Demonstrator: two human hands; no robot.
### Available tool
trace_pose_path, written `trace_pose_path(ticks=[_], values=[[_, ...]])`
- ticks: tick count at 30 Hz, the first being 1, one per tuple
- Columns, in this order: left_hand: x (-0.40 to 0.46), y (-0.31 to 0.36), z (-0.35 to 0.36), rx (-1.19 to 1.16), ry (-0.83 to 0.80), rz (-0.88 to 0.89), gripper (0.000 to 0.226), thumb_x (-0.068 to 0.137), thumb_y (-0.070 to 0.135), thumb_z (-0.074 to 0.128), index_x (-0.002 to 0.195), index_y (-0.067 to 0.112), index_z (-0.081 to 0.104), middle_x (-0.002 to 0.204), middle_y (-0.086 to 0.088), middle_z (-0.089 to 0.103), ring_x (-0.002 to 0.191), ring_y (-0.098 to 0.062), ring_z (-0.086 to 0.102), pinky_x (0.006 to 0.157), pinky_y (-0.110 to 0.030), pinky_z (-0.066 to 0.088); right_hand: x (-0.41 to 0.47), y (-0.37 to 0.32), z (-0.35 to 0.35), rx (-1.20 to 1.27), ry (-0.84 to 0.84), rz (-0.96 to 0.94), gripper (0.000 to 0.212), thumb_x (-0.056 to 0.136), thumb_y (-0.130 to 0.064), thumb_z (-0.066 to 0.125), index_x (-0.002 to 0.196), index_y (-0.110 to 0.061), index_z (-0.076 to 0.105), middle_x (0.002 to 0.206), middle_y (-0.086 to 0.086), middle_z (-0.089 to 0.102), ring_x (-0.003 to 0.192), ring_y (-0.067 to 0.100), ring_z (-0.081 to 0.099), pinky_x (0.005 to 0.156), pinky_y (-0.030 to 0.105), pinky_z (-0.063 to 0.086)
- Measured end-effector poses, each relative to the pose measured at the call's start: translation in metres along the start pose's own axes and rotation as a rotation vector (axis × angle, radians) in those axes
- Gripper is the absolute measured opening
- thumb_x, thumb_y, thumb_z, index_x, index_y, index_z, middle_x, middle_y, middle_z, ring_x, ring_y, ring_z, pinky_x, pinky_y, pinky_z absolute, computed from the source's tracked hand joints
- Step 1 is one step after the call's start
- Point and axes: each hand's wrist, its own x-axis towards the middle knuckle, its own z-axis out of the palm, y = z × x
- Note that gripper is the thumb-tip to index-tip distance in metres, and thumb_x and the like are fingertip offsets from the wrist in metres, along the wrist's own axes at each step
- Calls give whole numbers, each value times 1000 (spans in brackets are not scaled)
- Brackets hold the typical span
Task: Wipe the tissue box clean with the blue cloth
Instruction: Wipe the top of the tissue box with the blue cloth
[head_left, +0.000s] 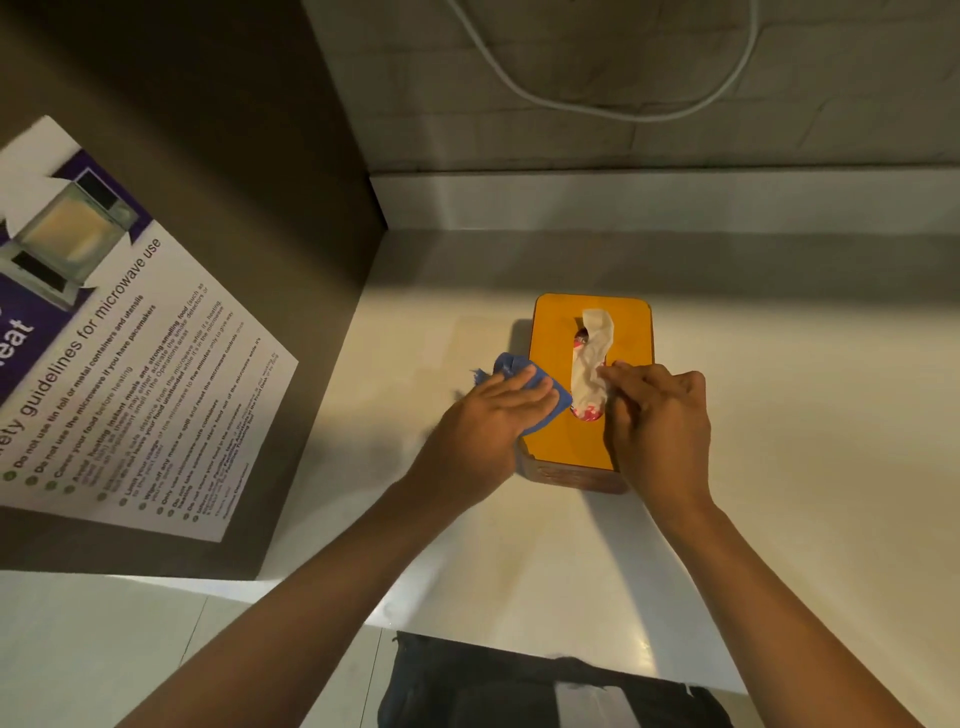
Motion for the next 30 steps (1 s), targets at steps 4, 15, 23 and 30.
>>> trace_pose_path(ticks=[4, 15, 23, 30], values=[[-23, 0, 3, -14, 30, 0, 48, 68, -23, 72, 115, -14, 68, 120, -28, 68, 112, -54, 62, 109, -42, 41, 0, 3, 1, -5, 6, -4, 29, 87, -13, 65, 117, -14, 68, 116, 7, 67, 98, 30, 49, 68, 26, 40], [1, 10, 18, 86, 146, -86, 42, 69, -13, 66, 111, -16, 69, 116, -31, 68, 106, -56, 64, 83, -74, 46, 1, 2, 1, 25, -6, 9, 29, 89, -12, 63, 117, -17, 69, 119, 4, 67, 98, 26, 48, 69, 24, 40], [-9, 7, 19, 23, 168, -161, 43, 69, -17, 62, 111, -19, 66, 115, -37, 66, 104, -62, 61, 90, -70, 47, 4, 2, -5, 100, -48, 56, 27, 91, -12, 59, 114, -19, 71, 118, 2, 67, 101, 25, 49, 70, 24, 39], [-7, 35, 29, 184, 291, -136, 45, 68, -17, 72, 112, -7, 73, 117, -19, 73, 109, -39, 69, 92, -59, 51, 12, 8, -18, 246, -86, 108, 27, 92, -12, 55, 109, -24, 73, 115, -5, 70, 99, 19, 50, 74, 24, 40]])
